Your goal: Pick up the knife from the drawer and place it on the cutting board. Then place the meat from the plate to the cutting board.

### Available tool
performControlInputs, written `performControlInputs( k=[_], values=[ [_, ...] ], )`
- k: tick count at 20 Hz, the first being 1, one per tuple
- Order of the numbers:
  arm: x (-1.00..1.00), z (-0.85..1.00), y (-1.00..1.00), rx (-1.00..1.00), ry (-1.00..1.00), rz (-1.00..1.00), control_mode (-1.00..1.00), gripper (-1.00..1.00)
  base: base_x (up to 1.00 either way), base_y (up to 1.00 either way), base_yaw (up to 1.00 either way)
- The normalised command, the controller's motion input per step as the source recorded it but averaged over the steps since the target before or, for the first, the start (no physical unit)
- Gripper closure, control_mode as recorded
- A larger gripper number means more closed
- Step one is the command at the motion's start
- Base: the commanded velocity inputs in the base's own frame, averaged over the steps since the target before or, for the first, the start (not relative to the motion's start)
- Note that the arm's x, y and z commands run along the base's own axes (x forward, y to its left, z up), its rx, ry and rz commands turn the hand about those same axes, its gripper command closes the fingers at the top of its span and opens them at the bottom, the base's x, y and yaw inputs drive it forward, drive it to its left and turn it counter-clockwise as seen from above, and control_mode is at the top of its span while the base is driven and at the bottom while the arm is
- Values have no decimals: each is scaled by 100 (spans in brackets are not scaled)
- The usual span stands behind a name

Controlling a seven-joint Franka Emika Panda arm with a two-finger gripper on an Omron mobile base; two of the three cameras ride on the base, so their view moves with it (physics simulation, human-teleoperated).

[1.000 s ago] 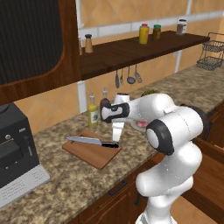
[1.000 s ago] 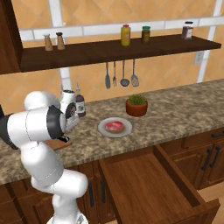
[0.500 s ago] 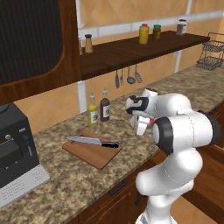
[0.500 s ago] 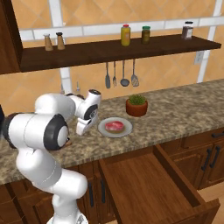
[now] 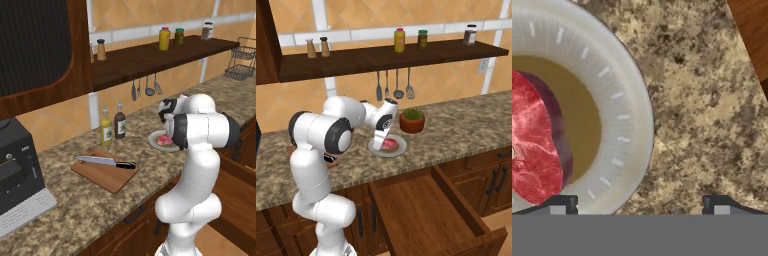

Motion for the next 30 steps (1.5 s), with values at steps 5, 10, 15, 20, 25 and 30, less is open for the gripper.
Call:
performControlInputs(
  k=[5, 10, 15, 20, 25, 30],
  values=[
    [5, -2, 7, 0, -23, 44, -100, -100, 0, 0, 0],
    [18, -42, 51, -3, -19, 17, -100, -100, 0, 0, 0],
    [13, -28, 15, -4, -16, 2, -100, -100, 0, 0, 0],
    [0, -24, 0, 0, -4, 0, -100, -100, 0, 0, 0],
    [18, -17, -7, 0, -1, 3, -100, -100, 0, 0, 0],
    [25, 60, -16, 0, -3, 6, -100, -100, 0, 0, 0]
  ],
)
